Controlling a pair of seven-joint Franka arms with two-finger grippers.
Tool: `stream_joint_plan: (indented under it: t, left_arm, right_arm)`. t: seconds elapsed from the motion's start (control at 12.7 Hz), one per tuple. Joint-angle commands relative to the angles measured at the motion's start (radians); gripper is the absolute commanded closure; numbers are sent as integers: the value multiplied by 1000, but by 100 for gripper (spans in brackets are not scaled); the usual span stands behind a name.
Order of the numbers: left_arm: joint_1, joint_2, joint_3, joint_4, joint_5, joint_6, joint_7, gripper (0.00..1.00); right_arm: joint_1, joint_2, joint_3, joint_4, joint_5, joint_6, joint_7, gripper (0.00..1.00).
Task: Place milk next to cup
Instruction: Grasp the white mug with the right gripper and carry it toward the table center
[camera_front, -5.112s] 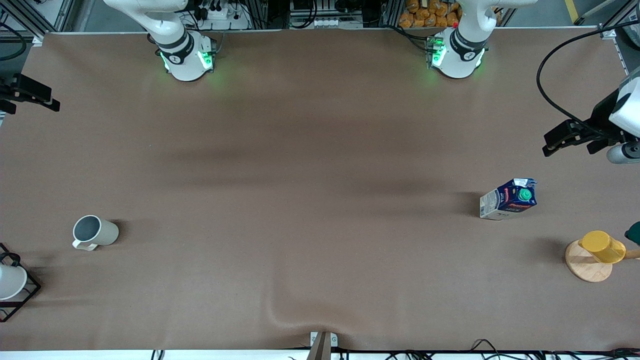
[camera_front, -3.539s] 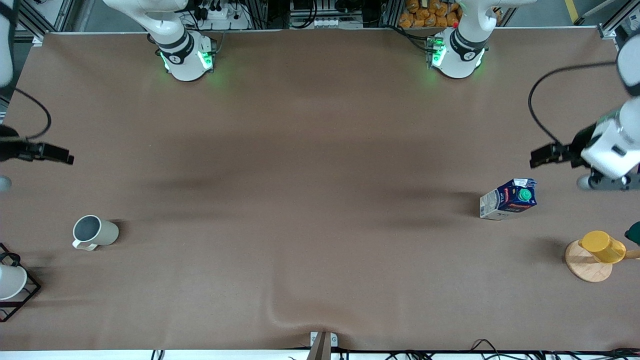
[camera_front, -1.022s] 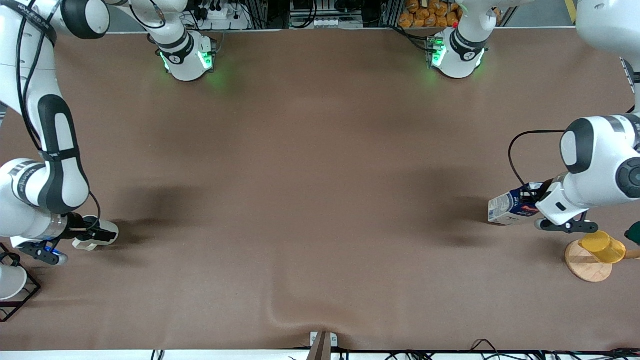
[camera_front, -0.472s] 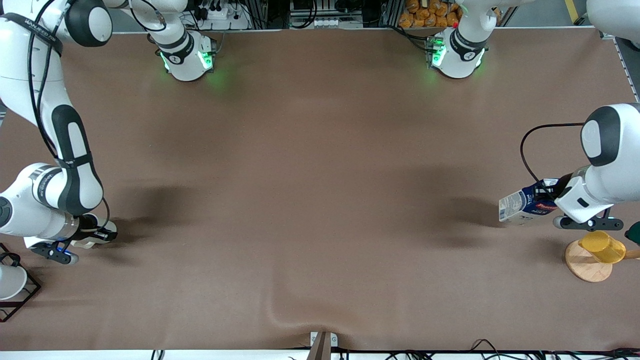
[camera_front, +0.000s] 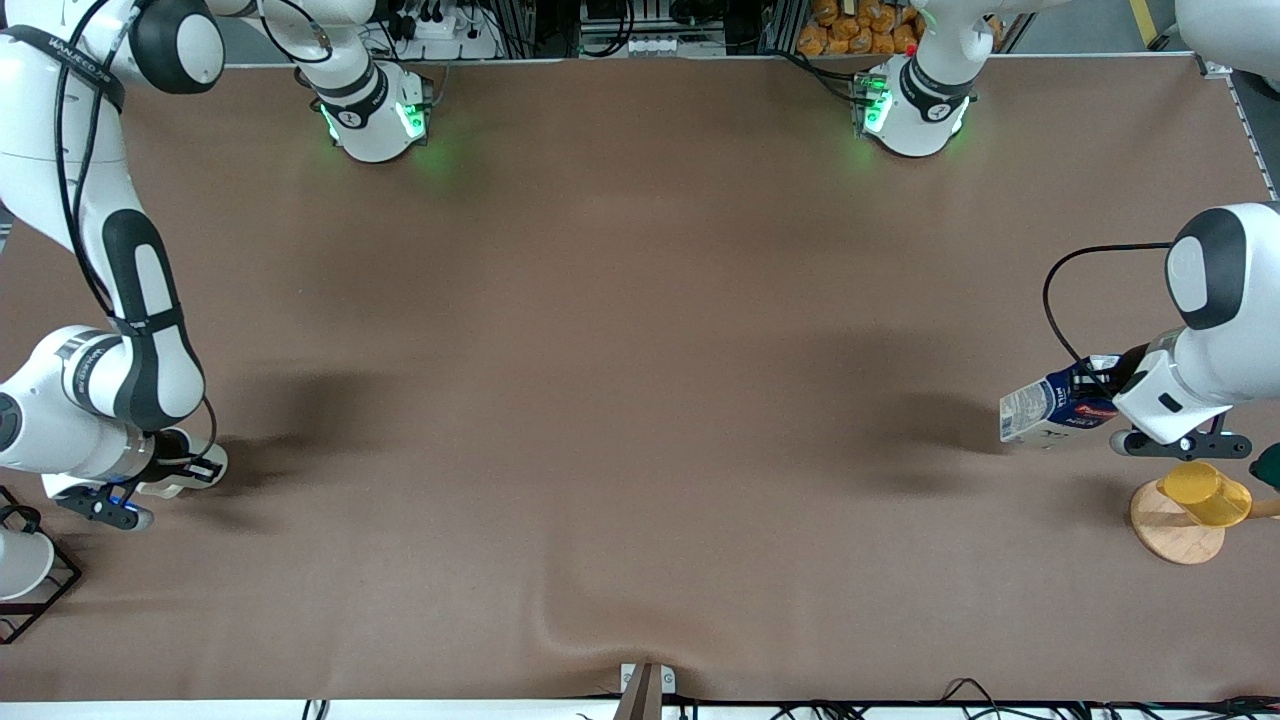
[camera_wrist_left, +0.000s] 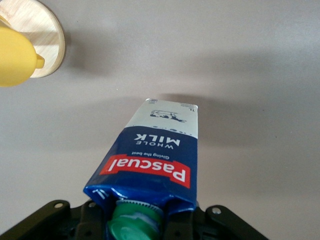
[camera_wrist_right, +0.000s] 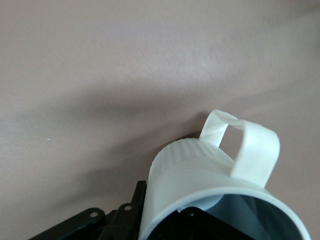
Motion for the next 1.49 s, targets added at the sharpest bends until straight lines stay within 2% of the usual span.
stream_joint_plan:
  t: [0.0, 0.24, 0.31, 0.63, 0.79, 0.87, 1.02, 1.1, 1.26, 1.42]
  left_arm:
    - [1, -8, -1, -2, -4, -14, -50, 66]
    - [2, -9, -3, 1, -2, -14, -52, 66]
    - [2, -9, -1, 1, -2, -14, -50, 66]
    - [1, -9, -3, 4, -2, -14, -47, 66]
    - [5, -6, -1, 21, -4, -15, -46, 67]
    - [5, -5, -1, 23, -4, -14, -49, 67]
    - [2, -5, -1, 23, -4, -14, -52, 67]
    - [4, -5, -1, 23, -4, -14, -52, 67]
    - [4, -3, -1, 23, -4, -14, -52, 67]
    - [5, -3, -1, 16, -4, -14, -49, 67]
  right_arm:
    - [24, -98, 13, 10, -14, -77, -64, 100]
    - [173, -175, 14, 44, -6, -248, -56, 100]
    - [228, -185, 14, 42, 0, -266, 9, 100]
    - [515, -165, 14, 44, -4, -257, 596, 100]
    - [583, -160, 22, 41, 3, -237, 787, 100]
    - [651, -156, 25, 36, 5, -237, 876, 100]
    - [724, -117, 31, 42, 38, -193, 1096, 100]
    - [761, -101, 34, 40, 110, -114, 1176, 100]
    - [825, -62, 37, 34, 184, 35, 1264, 100]
    - [900, -24, 36, 31, 178, 68, 1339, 100]
